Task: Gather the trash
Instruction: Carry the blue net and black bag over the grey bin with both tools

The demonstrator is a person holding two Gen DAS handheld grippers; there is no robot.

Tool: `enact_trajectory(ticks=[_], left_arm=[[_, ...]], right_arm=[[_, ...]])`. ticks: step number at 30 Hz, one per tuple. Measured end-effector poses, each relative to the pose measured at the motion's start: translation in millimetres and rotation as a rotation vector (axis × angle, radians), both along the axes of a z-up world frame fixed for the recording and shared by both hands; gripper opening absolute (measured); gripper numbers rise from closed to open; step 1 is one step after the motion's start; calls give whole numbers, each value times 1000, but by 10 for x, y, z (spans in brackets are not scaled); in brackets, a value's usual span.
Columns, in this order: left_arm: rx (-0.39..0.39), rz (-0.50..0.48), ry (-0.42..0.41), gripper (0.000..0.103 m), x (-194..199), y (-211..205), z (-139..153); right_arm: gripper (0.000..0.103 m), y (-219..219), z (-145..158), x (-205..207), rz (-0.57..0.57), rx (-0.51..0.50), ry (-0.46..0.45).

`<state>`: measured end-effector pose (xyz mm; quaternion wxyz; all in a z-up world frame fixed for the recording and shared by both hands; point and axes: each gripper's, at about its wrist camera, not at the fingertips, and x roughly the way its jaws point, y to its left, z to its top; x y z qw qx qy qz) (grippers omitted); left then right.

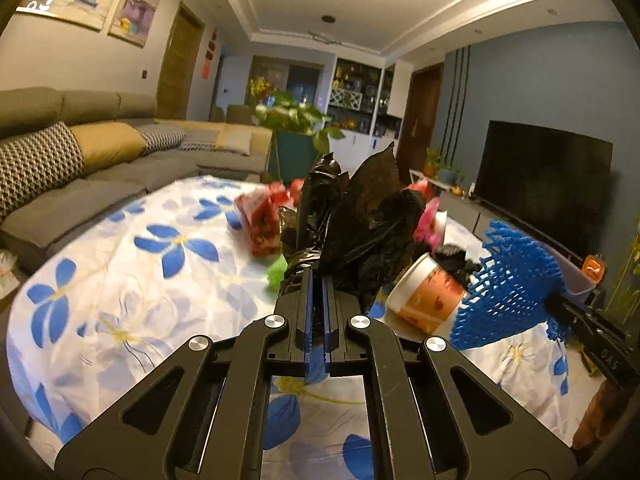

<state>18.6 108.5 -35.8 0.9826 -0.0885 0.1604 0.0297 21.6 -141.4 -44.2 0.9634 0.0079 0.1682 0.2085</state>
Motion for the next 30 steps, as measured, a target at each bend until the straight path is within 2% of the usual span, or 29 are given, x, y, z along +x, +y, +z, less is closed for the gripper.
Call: enact_trajectory(ticks=[8, 15, 25, 30], left_arm=[[39, -40, -63, 3, -28, -250, 249], [86, -149, -123, 3, 118, -694, 491], [97, -408, -166, 3, 683, -1731, 714], [111, -497, -174, 3, 1085, -2320, 673]], right_arm=[[10, -252, 169, -16, -72, 46, -37], [10, -621, 323, -18, -190, 75, -78], [10, -1363, 521, 110, -447, 87, -143], [10, -1773, 543, 333, -620, 87, -145]])
